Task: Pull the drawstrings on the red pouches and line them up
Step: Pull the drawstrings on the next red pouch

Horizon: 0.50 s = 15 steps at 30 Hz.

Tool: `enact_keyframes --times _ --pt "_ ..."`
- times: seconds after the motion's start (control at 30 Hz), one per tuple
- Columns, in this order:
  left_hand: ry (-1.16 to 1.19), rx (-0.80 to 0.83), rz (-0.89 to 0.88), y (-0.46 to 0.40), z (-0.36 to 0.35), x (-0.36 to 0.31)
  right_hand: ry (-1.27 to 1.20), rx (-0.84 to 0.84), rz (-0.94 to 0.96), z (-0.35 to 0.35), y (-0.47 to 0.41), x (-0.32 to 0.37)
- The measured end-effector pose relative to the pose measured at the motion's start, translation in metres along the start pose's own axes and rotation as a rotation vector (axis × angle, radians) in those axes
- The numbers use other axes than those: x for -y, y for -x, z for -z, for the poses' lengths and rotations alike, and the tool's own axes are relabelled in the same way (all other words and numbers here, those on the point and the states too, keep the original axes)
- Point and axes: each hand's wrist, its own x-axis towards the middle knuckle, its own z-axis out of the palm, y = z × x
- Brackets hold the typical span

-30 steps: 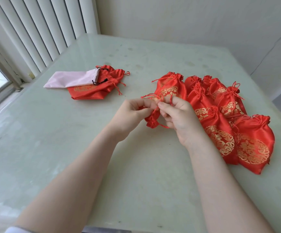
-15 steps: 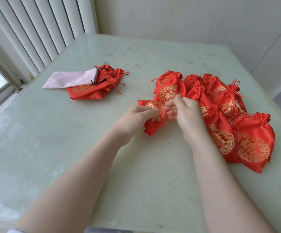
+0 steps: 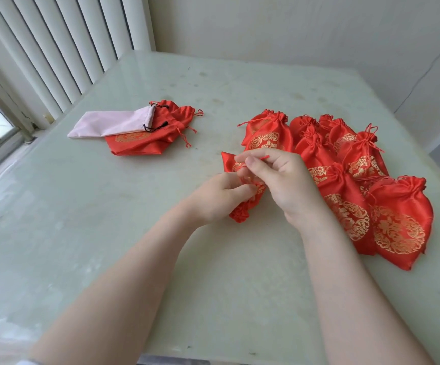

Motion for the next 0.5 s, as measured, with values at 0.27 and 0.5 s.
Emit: enact_keyframes --times 0.27,0.5 --pt "0.236 -0.032 0.049 -0.002 0.005 -0.002 0.081 -0.051 -0.013 0.008 -0.004 -0.007" --pt "0.365 -0.071 0.068 -0.001 0.007 -0.002 0.429 0.095 0.032 0.011 0.001 -0.007"
